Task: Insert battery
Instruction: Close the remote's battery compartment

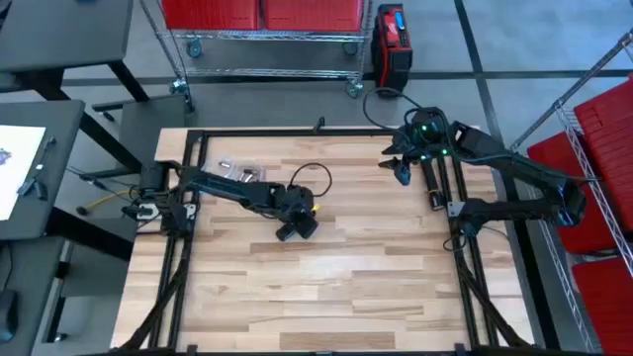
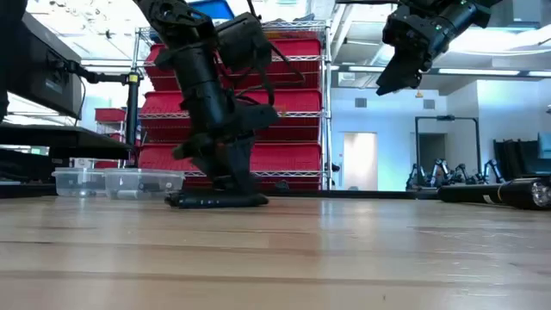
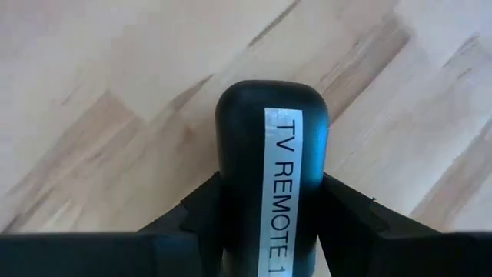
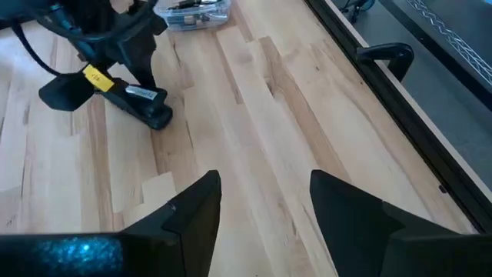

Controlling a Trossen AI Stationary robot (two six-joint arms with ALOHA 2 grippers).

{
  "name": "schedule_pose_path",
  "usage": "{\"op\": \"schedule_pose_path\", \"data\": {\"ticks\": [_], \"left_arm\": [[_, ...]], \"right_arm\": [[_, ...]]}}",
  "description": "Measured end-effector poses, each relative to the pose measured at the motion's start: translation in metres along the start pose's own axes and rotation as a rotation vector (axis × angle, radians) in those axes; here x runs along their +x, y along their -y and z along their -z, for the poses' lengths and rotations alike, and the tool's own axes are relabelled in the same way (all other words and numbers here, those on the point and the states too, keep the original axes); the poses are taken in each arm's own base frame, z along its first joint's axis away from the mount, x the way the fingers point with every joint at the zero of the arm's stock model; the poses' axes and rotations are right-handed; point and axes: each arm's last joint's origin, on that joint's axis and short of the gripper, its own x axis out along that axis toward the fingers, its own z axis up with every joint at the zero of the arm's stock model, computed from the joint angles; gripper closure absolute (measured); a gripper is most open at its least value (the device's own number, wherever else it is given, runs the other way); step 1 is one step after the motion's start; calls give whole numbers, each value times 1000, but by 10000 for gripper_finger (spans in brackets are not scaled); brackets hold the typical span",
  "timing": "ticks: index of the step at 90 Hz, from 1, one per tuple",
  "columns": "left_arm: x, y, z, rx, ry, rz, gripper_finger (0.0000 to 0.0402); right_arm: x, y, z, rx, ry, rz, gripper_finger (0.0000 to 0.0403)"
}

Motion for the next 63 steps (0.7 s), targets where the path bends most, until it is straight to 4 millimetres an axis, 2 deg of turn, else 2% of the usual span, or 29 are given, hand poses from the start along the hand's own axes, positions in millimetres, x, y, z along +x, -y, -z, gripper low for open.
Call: {"op": "schedule_pose_path", "data": {"ticks": [57,63], "left_arm": [[0,2,-4,86,50,12,262],[6,2,-1,88,36,2,262]], "right_arm": [[0,0,0,8,0,0,214],[0,0,0,8,0,0,214]]}}
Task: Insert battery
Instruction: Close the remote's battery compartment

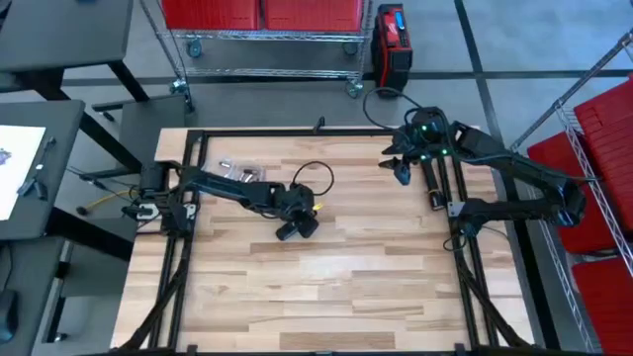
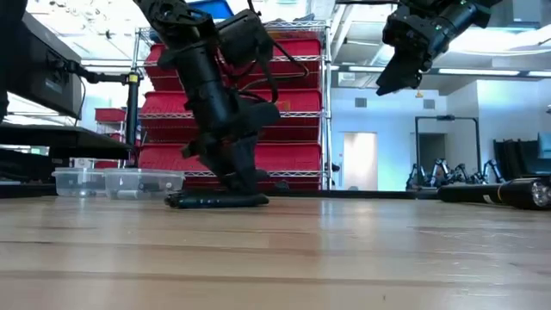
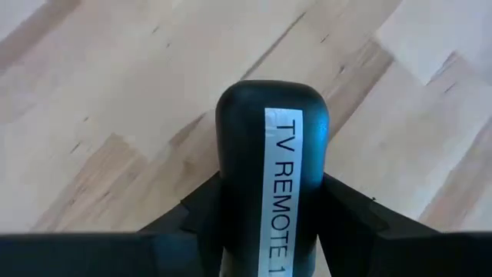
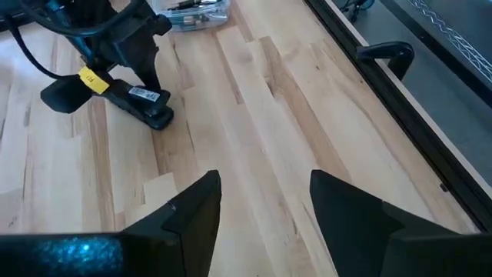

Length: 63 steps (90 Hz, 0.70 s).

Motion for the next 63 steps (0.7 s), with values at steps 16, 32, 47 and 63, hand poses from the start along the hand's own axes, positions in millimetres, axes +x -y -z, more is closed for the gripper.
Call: {"op": "schedule_pose_path", "data": {"ticks": [16,32,47,63], "left_arm": [[14,3,4,-13,-17,32,261],[16,4,6,-20,-15,17,261],[16,4,6,-19,-15,17,261],[17,4,6,4,-15,18,259]], "right_arm": [[0,0,1,2,-6,-1,214],[0,0,1,4,-11,-2,214],[2,0,3,3,-8,-2,214],[8,0,11,10,-41,-10,214]]}}
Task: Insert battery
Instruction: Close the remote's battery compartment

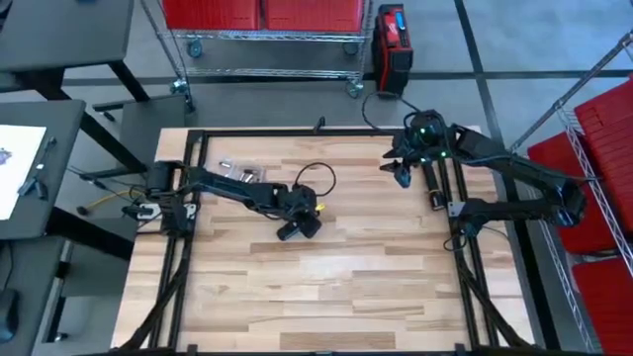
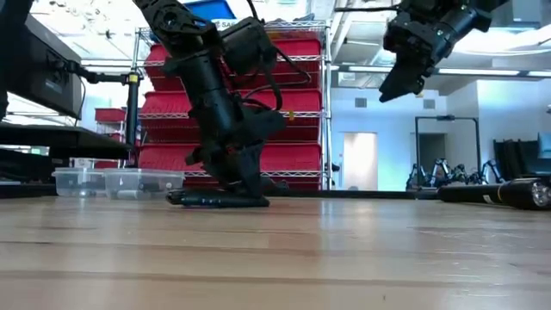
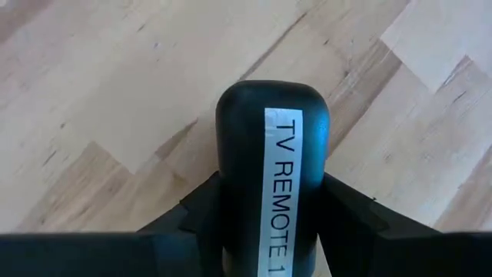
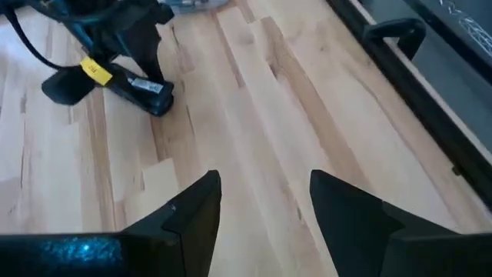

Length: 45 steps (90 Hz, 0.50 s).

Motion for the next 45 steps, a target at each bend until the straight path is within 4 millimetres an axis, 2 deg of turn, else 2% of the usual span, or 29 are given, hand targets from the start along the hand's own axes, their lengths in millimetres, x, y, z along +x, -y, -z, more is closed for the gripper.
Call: {"op": "schedule_pose_path", "data": {"ticks": [28,45], "left_arm": [[1,0,3,15,-24,-7,187],[1,-1,5,18,-46,-14,178]], "right_arm": [[2,-4,1,-11,-7,-14,214],[2,-4,1,-10,-10,-15,214]]}}
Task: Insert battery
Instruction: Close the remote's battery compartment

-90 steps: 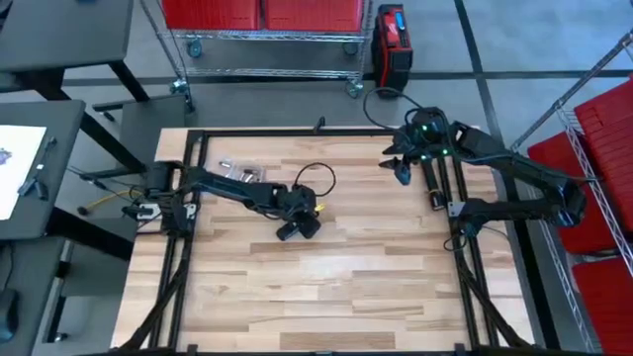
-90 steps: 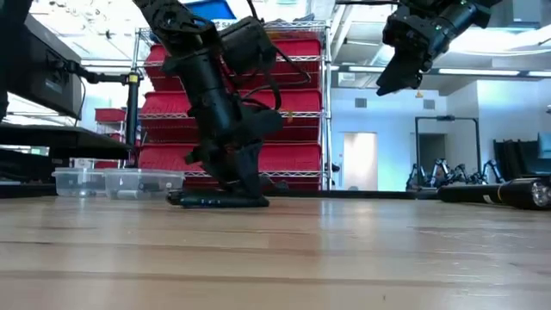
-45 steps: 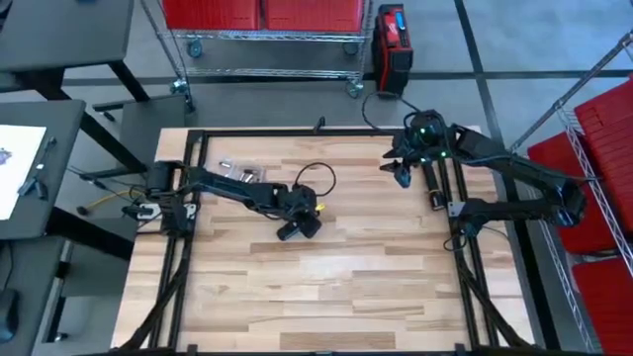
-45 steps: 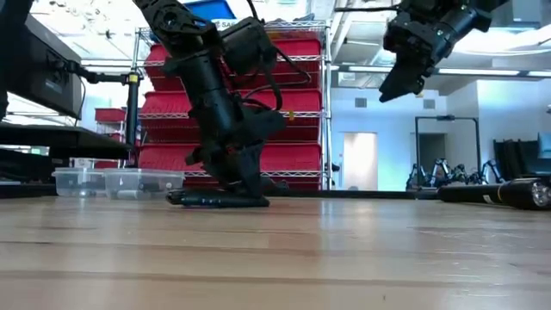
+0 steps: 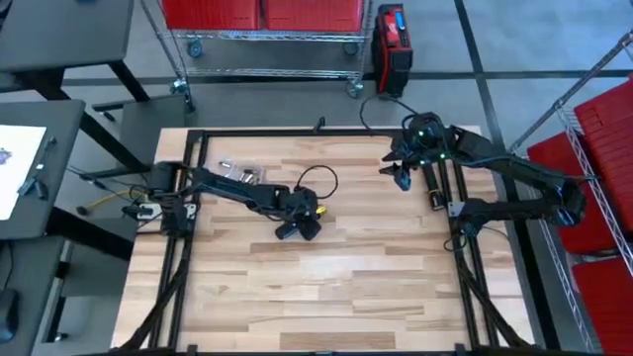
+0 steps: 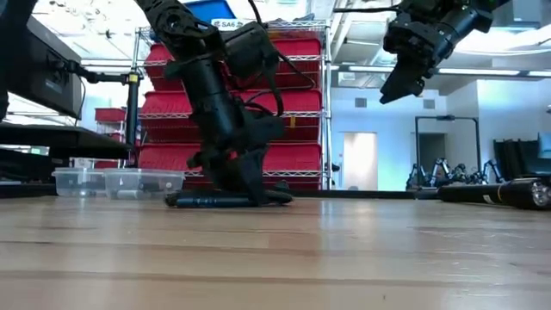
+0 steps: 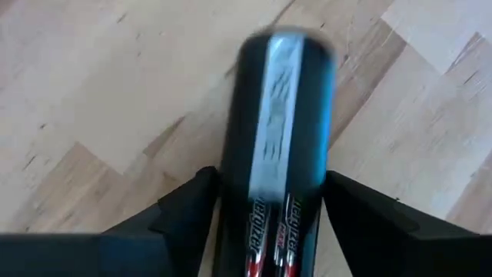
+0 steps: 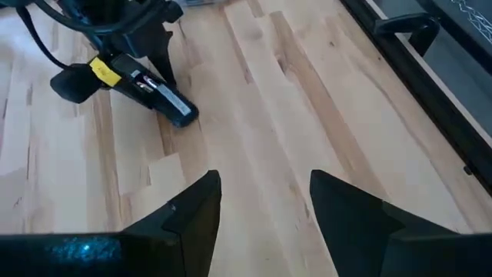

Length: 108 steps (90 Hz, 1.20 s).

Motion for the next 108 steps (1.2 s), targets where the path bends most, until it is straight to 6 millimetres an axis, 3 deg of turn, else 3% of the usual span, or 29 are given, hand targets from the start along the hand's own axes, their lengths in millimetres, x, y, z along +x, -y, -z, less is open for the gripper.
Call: {"op": "schedule_pose_path", "data": {"ticks": [39,77,108], "left_arm": [[-6,6,-7,14,6,15,180],[-14,8,-10,51,-87,-1,181],[-31,19,-29,144,-98,-11,181]], "right_arm": [[6,2,0,3,-16,-2,214],[45,-5,0,-21,-109,-66,214],[88,-8,3,46,-180,-95,214]]}}
